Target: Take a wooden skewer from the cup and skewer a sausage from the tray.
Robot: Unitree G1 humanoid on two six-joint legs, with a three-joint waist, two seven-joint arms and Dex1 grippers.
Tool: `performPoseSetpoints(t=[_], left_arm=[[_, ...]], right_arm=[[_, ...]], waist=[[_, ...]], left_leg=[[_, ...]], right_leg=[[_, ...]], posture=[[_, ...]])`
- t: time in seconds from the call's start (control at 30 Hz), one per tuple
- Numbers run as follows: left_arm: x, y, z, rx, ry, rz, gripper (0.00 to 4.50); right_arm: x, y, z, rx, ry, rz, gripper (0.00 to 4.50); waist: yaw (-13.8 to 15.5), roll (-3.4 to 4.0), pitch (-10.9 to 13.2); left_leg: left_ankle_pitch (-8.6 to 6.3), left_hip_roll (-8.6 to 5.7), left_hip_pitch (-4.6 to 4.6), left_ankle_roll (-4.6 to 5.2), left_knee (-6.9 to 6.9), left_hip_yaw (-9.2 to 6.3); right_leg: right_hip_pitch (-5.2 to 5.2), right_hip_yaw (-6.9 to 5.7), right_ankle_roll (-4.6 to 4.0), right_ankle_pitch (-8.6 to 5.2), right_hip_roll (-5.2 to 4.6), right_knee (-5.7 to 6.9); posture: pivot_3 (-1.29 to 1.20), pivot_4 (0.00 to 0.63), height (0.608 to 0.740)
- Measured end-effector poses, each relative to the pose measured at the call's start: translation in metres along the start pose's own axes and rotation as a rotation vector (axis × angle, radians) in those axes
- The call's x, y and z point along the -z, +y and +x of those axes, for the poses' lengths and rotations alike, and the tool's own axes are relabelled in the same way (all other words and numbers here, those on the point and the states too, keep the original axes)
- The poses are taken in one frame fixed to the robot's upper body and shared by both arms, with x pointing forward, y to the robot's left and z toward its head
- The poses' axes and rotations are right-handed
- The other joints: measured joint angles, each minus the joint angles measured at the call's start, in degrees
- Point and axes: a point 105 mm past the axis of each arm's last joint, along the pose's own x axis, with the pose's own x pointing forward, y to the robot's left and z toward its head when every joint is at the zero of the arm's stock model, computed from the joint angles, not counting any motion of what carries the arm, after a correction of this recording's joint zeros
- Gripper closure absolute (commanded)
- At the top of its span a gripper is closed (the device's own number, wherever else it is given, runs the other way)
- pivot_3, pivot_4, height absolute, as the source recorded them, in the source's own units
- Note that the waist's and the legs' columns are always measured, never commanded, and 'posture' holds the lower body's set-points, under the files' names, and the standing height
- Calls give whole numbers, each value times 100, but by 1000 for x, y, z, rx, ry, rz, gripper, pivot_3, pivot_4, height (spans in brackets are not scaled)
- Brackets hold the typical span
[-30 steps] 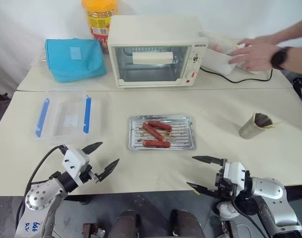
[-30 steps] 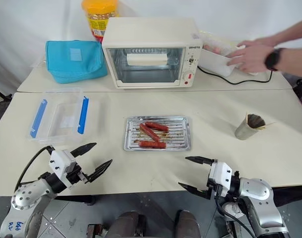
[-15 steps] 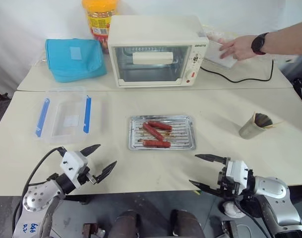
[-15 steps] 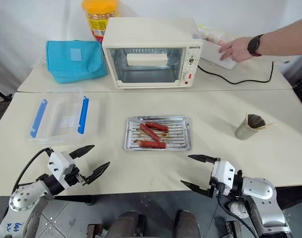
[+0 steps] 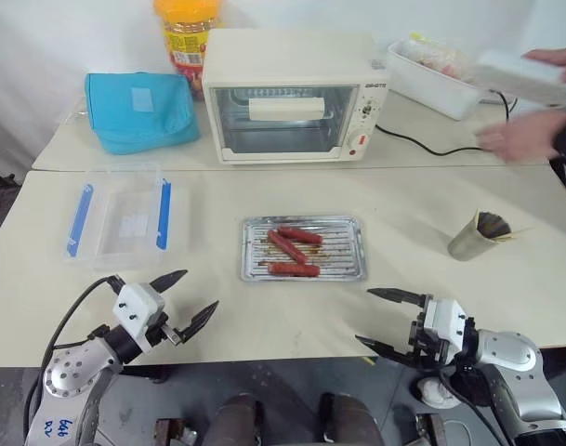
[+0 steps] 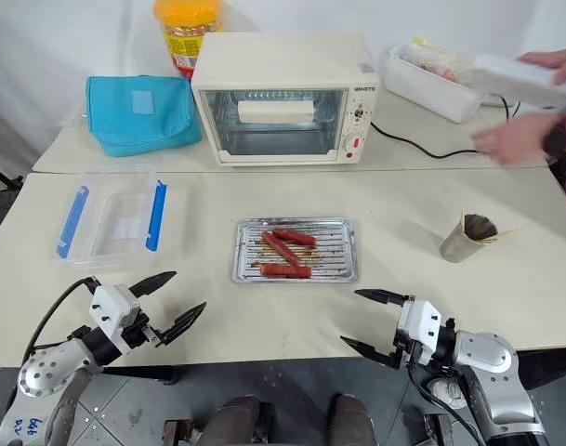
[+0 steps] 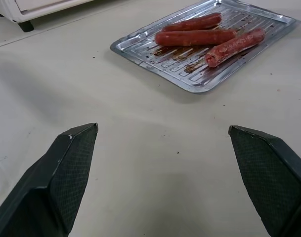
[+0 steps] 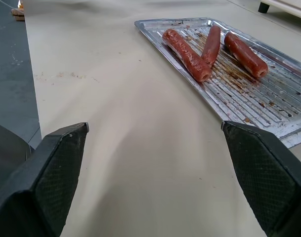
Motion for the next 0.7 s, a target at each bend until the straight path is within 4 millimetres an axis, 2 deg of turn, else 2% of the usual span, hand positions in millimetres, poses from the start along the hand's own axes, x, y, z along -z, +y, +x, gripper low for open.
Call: performPoseSetpoints(t=[0.37, 0.7], left_arm=[[3, -1, 0, -1, -2, -6, 8], [7, -5, -8, 33, 16, 24, 8]], right_arm=[[0, 0, -1, -2, 0, -12, 0], [2, -4, -2, 2, -1, -20, 0]], waist=[[0, 0, 0], [-2, 0, 0]], left_leg=[[0, 0, 0, 0, 0, 0], [0, 1, 0, 0, 0, 0]], right_leg=[[0, 0, 0, 0, 0, 0], [0, 0, 0, 0, 0, -1]], posture=[[0, 150, 740], [0, 150, 740]])
